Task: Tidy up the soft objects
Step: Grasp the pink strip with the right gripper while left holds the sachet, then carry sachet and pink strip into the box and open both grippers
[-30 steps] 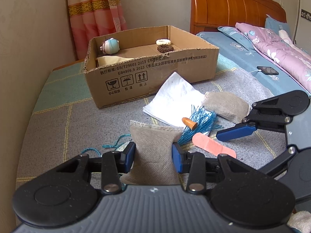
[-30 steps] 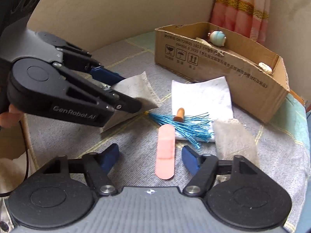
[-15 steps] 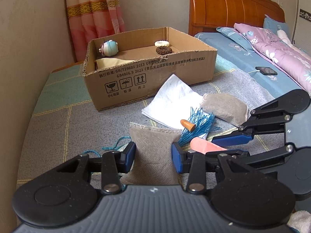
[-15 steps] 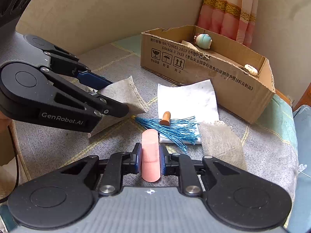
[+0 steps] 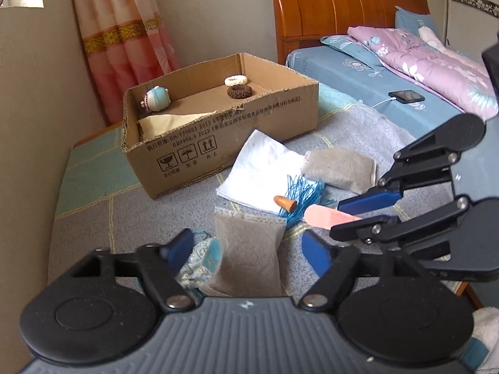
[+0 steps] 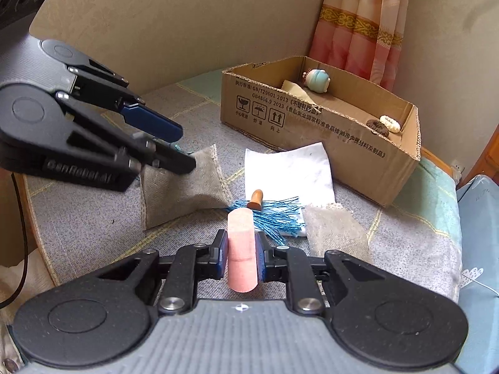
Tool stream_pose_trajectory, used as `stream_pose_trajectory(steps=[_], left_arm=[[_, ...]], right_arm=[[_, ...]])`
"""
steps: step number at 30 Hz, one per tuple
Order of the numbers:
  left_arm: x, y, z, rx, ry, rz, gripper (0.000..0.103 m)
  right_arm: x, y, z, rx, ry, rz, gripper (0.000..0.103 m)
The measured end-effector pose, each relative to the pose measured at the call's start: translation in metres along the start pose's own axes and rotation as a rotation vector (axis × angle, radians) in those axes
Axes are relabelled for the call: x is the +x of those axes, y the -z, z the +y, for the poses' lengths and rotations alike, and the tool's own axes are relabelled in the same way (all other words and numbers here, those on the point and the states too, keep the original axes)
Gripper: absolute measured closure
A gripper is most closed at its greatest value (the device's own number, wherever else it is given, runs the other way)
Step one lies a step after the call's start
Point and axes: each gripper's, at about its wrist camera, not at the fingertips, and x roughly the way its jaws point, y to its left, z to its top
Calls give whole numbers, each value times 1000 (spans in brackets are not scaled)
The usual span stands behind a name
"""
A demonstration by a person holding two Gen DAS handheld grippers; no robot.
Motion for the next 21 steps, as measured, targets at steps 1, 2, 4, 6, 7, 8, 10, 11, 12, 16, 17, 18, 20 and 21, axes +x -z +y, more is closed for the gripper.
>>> stream_pose_trajectory(steps=[1,2,4,6,7,8,10,11,12,16,17,18,20,21], left_arm=[[4,2,-3,4,-12,13,26],[7,4,-6,8,-17,23,31],[14,8,-10,13,-26,30,38],[20,10,-11,10,-28,43,46],[23,11,-11,6,-32,52,49],[26,12,-12,6,-45,58,52],[27,14,-11,12,-66,57,60],[26,14,-9,2,-63,57,64],[25,14,-6,-11,-54,54,66],[14,9,1,-29,-34,48,76],[10,7,3,-29,-29,46,76],[6,4,6,-31,-21,43,76],[-4,-2,12,-34,-6,31,76],[-9,-6,15,-33,-1,24,76]], right_arm=[[0,1,0,3,-1,-2,81],[-1,1,0,6,-2,-3,81],[-1,3,0,12,-2,1,81],[-2,4,1,8,-1,3,81],[-2,4,1,7,2,3,81],[-3,4,0,9,5,2,81],[-3,4,-1,16,7,-1,81],[-4,4,-2,19,11,-2,81],[-4,5,-3,20,13,-3,81],[-6,5,-6,18,23,-2,81],[-7,4,-6,16,25,-4,81],[-8,4,-7,15,27,-6,81],[-10,2,-8,12,31,-10,81],[-12,1,-9,12,32,-14,81]])
